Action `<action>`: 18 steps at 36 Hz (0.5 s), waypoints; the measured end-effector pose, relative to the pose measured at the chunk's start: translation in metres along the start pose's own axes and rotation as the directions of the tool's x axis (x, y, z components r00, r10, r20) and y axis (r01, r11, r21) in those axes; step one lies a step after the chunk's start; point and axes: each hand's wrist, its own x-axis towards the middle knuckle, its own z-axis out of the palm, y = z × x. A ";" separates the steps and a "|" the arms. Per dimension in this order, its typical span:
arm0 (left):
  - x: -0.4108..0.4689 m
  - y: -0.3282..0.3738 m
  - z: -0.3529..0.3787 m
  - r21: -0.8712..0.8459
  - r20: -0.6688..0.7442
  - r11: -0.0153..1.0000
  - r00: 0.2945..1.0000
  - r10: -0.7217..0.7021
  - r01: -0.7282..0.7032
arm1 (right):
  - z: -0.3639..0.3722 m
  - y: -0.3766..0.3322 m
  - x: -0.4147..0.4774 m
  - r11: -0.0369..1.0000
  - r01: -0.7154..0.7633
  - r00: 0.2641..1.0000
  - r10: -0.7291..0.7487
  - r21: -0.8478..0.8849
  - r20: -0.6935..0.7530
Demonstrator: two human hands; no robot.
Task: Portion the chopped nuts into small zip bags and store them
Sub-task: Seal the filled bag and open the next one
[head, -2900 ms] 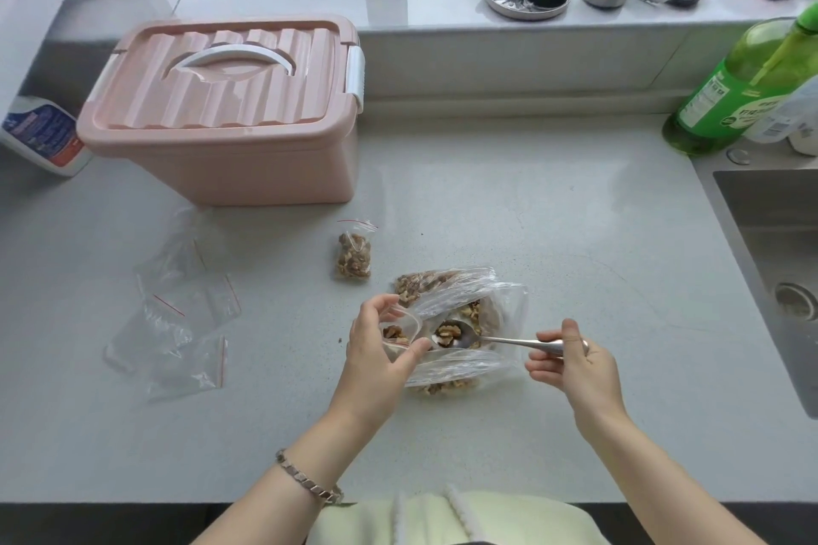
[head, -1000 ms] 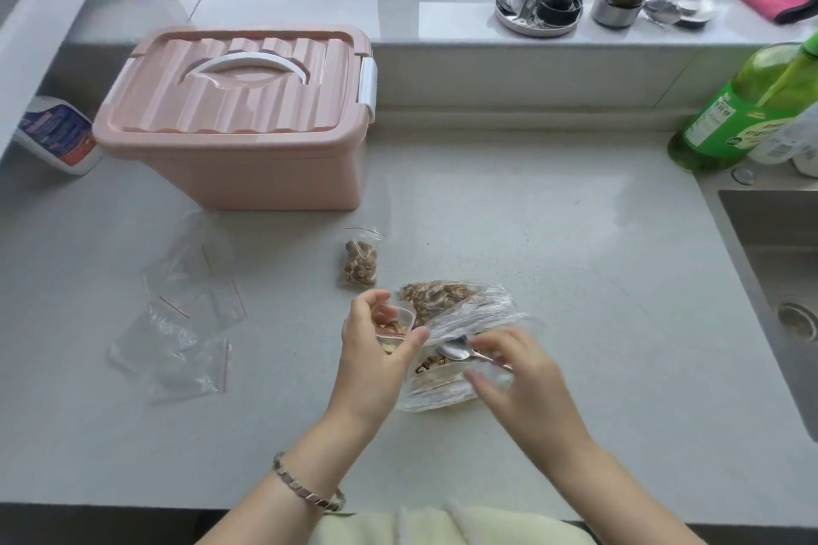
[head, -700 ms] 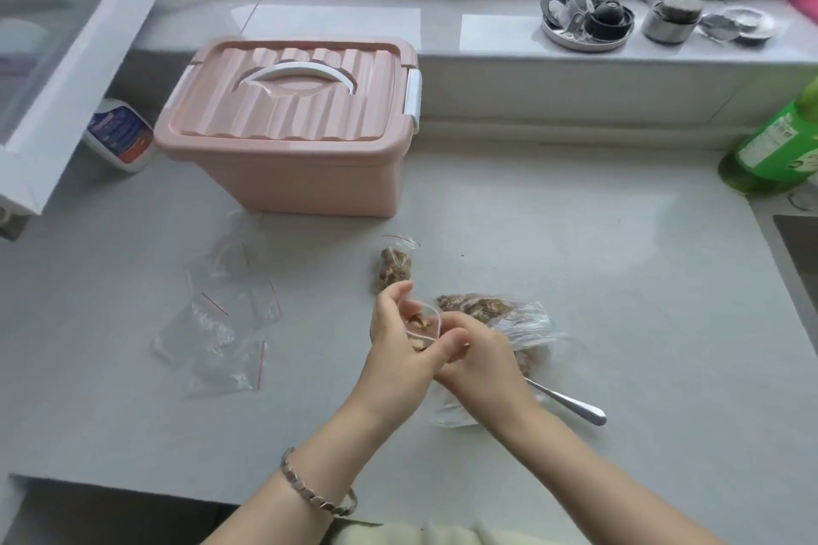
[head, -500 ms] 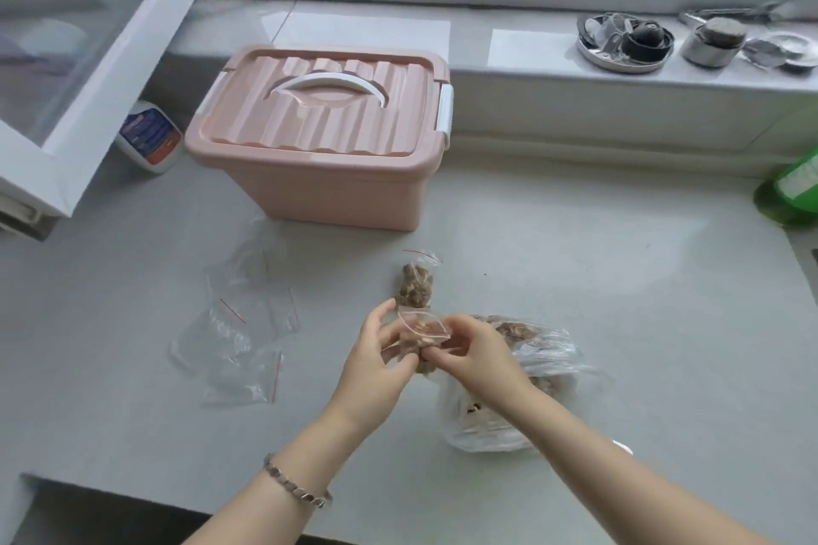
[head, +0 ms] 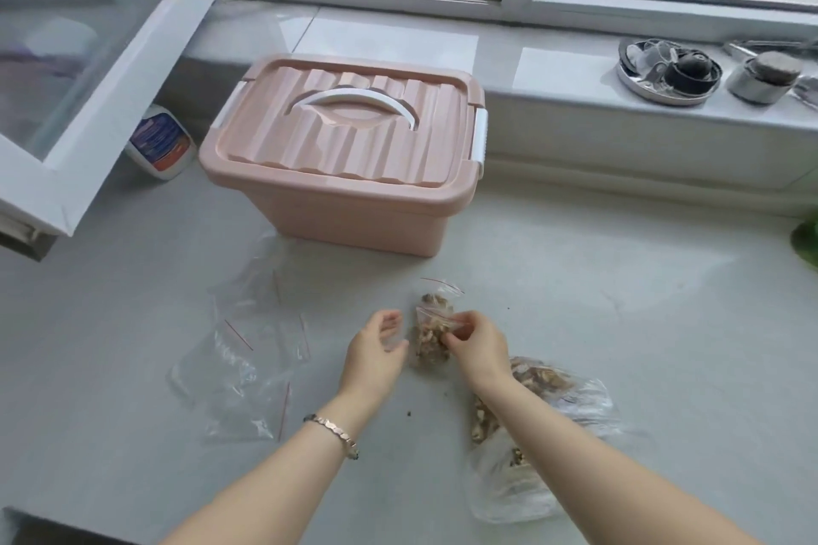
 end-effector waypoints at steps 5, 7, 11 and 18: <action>0.001 -0.021 -0.039 0.585 -0.254 0.811 0.950 0.181 0.002 | -0.003 0.001 -0.013 1.000 0.028 1.000 -0.028 0.009 0.000; 0.004 -0.028 -0.053 0.687 -0.292 0.711 0.953 0.084 0.148 | -0.008 0.000 -0.022 0.996 0.089 0.996 -0.089 -0.025 -0.030; 0.014 -0.037 -0.073 0.717 -0.318 0.641 0.947 -0.049 0.274 | -0.020 -0.001 -0.042 0.984 0.164 0.986 -0.165 -0.074 -0.010; 0.017 -0.046 -0.081 0.642 -0.325 0.731 0.946 -0.013 0.230 | -0.027 0.000 -0.066 0.949 0.258 0.964 -0.240 -0.180 0.115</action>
